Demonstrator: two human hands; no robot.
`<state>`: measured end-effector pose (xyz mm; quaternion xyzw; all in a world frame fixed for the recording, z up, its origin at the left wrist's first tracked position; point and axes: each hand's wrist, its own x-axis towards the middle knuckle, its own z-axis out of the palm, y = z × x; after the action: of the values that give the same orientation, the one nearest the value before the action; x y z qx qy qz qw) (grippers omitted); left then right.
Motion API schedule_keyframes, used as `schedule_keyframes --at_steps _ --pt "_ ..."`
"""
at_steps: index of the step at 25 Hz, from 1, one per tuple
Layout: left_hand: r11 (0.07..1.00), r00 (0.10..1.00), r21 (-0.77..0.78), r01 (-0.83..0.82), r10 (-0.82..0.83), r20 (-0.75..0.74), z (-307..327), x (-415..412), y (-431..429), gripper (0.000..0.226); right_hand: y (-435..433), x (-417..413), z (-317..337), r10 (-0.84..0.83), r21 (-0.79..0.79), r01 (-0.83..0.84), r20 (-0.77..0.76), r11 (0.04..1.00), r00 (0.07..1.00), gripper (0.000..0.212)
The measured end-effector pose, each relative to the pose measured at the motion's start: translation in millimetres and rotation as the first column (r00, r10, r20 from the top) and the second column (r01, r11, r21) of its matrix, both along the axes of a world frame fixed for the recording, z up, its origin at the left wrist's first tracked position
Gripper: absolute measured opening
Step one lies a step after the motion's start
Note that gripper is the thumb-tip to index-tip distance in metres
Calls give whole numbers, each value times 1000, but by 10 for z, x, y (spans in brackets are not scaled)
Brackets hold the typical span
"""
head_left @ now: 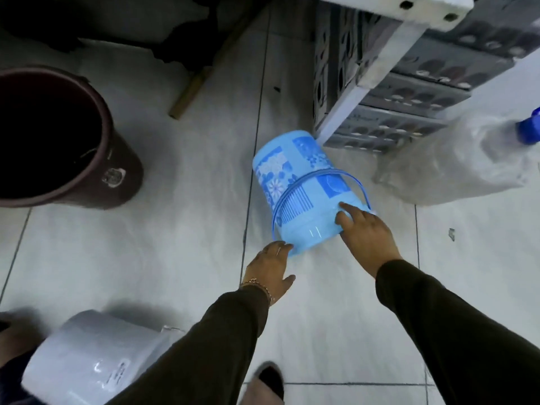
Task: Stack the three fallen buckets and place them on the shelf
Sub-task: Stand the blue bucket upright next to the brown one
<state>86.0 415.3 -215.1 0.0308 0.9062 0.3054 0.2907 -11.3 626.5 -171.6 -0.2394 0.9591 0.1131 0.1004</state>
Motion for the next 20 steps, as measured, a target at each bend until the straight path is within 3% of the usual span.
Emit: schedule_keyframes --at_steps 3,6,8,10,13,15,17,18,19,20 --pt "965 944 56 -258 264 -197 185 -8 -2 67 55 -175 189 29 -79 -26 42 997 999 27" --pt "925 836 104 -365 374 -401 482 -276 -296 80 -73 -387 427 -222 -255 241 101 937 970 20" --pt "861 810 154 -485 509 -292 668 -501 -546 88 -196 -453 519 -391 -428 454 231 781 891 20" --pt "744 730 136 -654 668 -146 745 -669 -802 88 -363 -444 541 -508 -531 641 394 553 765 19" --pt "576 588 206 -791 809 -3 750 -728 -1073 66 -685 -403 431 -548 -506 858 694 92 468 19" --pt "380 481 364 -850 842 244 752 -783 -1107 52 -896 -395 359 -511 -448 873 806 -193 300 30" --pt "134 366 421 -897 761 536 744 -843 -1140 43 -1101 -359 298 -471 -433 841 845 -325 254 46" --pt "66 333 413 -908 712 618 737 -853 -1149 41 -1170 -339 294 -457 -426 837 854 -342 248 51" --pt "102 360 412 -905 700 617 744 -847 -1163 42 -1220 -322 299 -445 -413 847 861 -333 245 54" --pt "237 446 413 -880 711 543 755 -813 -1184 47 -1256 -302 322 -423 -392 866 873 -311 243 54"
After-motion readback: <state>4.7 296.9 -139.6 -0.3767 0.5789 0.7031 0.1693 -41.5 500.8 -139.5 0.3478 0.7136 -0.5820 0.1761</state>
